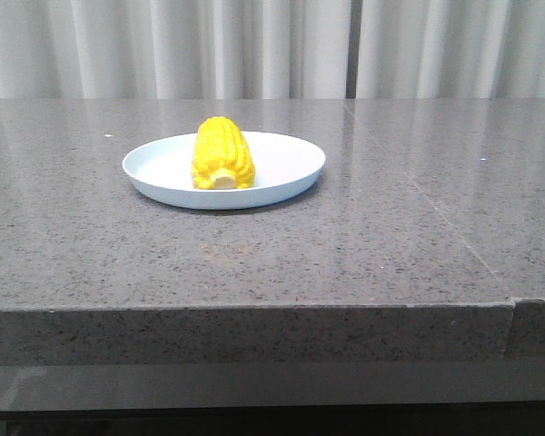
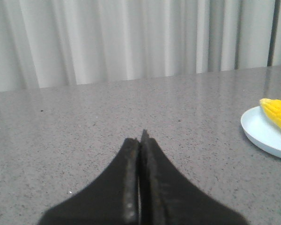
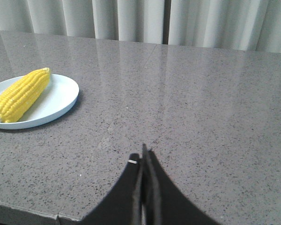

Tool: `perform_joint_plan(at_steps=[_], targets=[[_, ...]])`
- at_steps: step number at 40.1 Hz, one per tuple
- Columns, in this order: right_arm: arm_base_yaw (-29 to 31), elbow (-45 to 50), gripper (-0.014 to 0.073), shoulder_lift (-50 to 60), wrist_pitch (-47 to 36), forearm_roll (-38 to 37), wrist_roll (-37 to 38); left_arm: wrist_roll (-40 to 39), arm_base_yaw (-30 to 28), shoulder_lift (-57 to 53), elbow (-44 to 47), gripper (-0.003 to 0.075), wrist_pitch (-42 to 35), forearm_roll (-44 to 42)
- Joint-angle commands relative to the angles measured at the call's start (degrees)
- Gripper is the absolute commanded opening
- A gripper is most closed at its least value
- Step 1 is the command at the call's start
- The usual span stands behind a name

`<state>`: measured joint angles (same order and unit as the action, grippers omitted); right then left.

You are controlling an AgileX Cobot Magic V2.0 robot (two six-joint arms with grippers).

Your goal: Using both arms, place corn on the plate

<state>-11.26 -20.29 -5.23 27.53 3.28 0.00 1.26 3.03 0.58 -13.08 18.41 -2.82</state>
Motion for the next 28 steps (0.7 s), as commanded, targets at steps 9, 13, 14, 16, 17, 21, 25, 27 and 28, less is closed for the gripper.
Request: perform_joint_plan(at_steps=[9, 13, 14, 16, 17, 21, 25, 27, 28], targets=[[0.28, -1.28, -0.009, -0.55, -4.16, 0.18, -0.63, -0.55, 0.84, -2.0, 8.47, -0.002, -9.99, 1.64], [0.28, -1.28, -0.009, -0.55, -4.16, 0.18, -0.63, -0.55, 0.84, -2.0, 11.33, -0.002, -13.63, 1.64], [0.28, -1.28, -0.009, -0.55, -4.16, 0.18, -0.63, -0.55, 0.84, -2.0, 12.16, -0.002, -14.77, 1.64], [0.28, -1.28, -0.009, -0.55, -4.16, 0.18, -0.63, -0.55, 0.84, -2.0, 13.53, -0.002, -17.14, 1.64], [0.28, -1.28, -0.009, -0.55, -4.16, 0.18, -0.63, -0.55, 0.84, -2.0, 13.68, -0.002, -16.85, 1.64], [0.28, -1.28, -0.009, -0.55, -4.16, 0.18, -0.63, -0.55, 0.84, -2.0, 13.54, -0.002, -16.23, 1.64], [0.28, -1.28, -0.009, -0.55, -4.16, 0.18, -0.63, -0.55, 0.84, -1.89, 13.54, -0.002, -16.13, 1.64], [0.28, -1.28, -0.009, -0.55, -4.16, 0.18, -0.63, -0.55, 0.84, -1.89, 13.54, -0.002, -16.13, 1.64], [0.28, -1.28, -0.009, -0.55, -4.16, 0.18, -0.63, -0.55, 0.84, -1.89, 13.54, -0.002, -16.13, 1.64]])
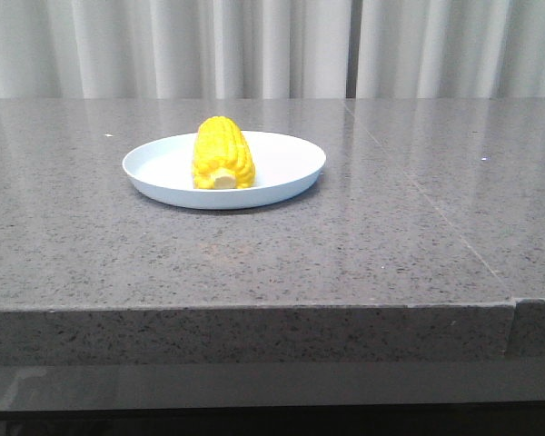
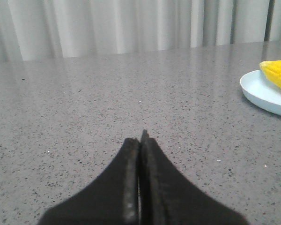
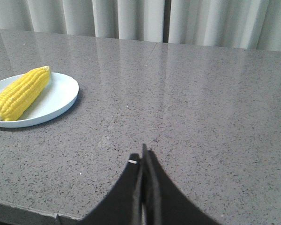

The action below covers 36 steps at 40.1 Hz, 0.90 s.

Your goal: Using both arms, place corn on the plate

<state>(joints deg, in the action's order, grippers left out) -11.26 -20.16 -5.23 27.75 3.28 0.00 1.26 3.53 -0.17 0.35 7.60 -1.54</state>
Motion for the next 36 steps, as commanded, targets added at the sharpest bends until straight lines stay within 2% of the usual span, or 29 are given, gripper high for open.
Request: perform_joint_plan(at_steps=[1, 30, 36], targets=[[0.28, -1.41, -0.009, -0.55, -4.38, 0.18, -0.63, -0.55, 0.34, -1.14, 0.11, -0.002, -5.32, 0.36], [0.28, -1.26, -0.009, -0.55, -4.44, 0.18, -0.63, -0.55, 0.34, -1.14, 0.11, -0.002, -5.32, 0.36], [1.04, 2.13, -0.009, -0.55, -9.12, -1.0, -0.63, -0.55, 0.34, -1.14, 0.11, -0.002, -5.32, 0.36]])
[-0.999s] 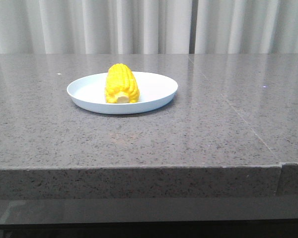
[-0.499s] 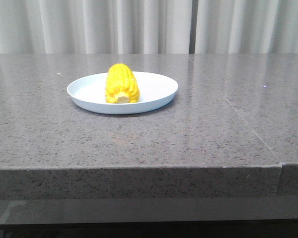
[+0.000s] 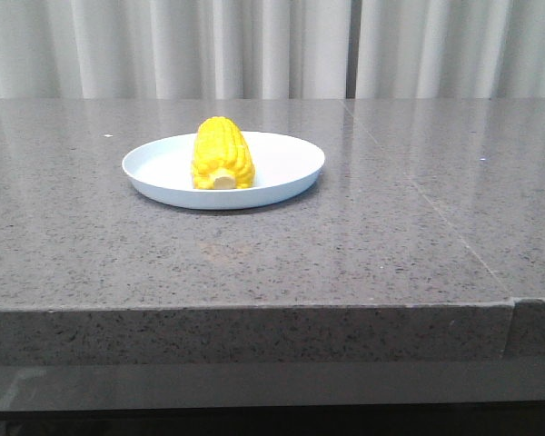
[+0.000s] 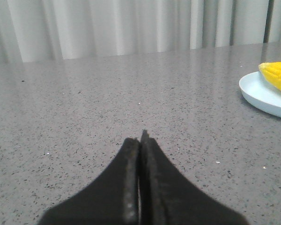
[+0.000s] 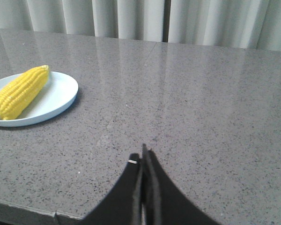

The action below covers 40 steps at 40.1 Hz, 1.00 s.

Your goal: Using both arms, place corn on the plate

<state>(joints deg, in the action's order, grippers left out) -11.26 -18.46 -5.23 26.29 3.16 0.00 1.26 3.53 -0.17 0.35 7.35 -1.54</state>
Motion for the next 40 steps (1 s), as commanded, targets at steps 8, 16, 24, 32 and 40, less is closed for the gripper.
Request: perform_joint_plan(at_steps=[8, 16, 24, 32, 40], targets=[[5.97, 9.51, -0.009, -0.55, -17.32, -0.88, -0.63, -0.55, 0.34, -1.14, 0.11, -0.002, -5.07, 0.36], [12.32, 15.92, -0.009, -0.55, -18.35, -0.78, -0.63, -0.55, 0.34, -1.14, 0.11, -0.002, -5.07, 0.36], [12.98, 19.07, -0.009, 2.04, -17.81, -0.78, -0.63, -0.55, 0.34, -1.14, 0.11, -0.002, -5.07, 0.36], [12.98, 19.05, -0.009, 6.73, -15.76, -0.78, -0.63, -0.55, 0.34, -1.14, 0.11, -0.002, -5.07, 0.36], [12.98, 19.05, -0.009, 6.54, -16.05, -0.78, -0.63, -0.55, 0.34, -1.14, 0.11, -0.002, -5.07, 0.36]])
